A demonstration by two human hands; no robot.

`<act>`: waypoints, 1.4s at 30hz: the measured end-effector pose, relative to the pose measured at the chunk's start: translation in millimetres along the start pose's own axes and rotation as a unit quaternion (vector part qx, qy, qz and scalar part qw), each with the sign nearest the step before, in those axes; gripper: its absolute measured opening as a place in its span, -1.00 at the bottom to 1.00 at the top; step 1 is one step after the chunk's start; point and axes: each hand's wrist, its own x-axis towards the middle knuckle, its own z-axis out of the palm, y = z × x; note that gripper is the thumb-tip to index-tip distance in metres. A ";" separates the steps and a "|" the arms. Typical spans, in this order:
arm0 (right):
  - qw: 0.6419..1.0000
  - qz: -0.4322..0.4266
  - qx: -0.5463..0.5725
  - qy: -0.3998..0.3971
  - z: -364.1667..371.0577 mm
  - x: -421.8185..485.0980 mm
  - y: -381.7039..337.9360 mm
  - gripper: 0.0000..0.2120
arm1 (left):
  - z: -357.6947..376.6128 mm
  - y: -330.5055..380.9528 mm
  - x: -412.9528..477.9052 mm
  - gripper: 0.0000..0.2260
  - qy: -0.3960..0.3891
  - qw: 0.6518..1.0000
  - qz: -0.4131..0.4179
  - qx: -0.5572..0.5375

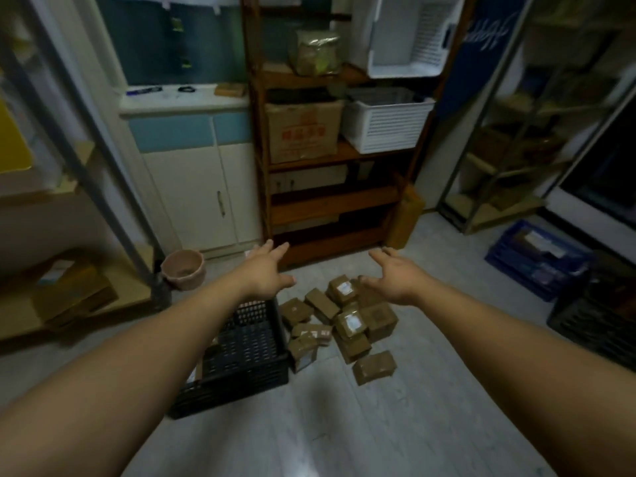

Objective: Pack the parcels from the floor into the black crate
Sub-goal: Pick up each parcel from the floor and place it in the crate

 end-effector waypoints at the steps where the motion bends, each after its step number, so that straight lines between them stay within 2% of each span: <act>1: 1.000 0.009 0.012 0.005 -8.6 -3.9 20.3 -0.27 | 6.3 21.6 7.2 -0.28 0.000 1.000 0.008 0.007; 7: 0.997 0.047 0.052 0.020 -50.5 -22.0 140.8 -0.31 | 52.2 137.4 49.5 -0.29 -0.022 0.999 0.036 0.025; 13: 0.995 0.064 0.073 0.007 -64.8 -2.2 212.8 -0.28 | 69.2 188.9 85.8 -0.30 -0.047 0.998 0.030 0.002; 18: 0.994 0.064 0.092 -0.011 -56.8 49.0 231.6 -0.28 | 75.8 200.8 136.4 -0.31 -0.063 0.998 0.020 -0.010; 24: 0.991 0.057 0.107 -0.056 -57.3 141.9 254.4 -0.28 | 91.2 207.4 237.2 -0.33 -0.082 0.996 0.008 -0.032; 30: 0.982 0.088 0.124 -0.108 -50.8 224.8 289.4 -0.28 | 117.8 209.4 317.1 -0.34 -0.136 0.988 -0.028 -0.072; 32: 0.978 0.094 0.133 -0.127 -44.1 249.6 300.2 -0.29 | 127.8 207.4 336.0 -0.38 -0.148 0.985 -0.037 -0.079; 35: 0.971 0.079 0.156 -0.160 -28.3 289.2 316.0 -0.36 | 151.3 199.4 364.8 -0.56 -0.143 0.985 -0.033 -0.088; 38: 0.967 0.049 0.156 -0.194 -3.4 336.2 336.1 -0.39 | 185.3 195.8 391.0 -0.52 -0.123 0.984 -0.100 -0.083; 42: 0.962 0.002 0.136 -0.235 40.7 398.9 369.7 -0.52 | 252.0 194.4 430.3 -0.53 -0.155 0.951 -0.183 -0.193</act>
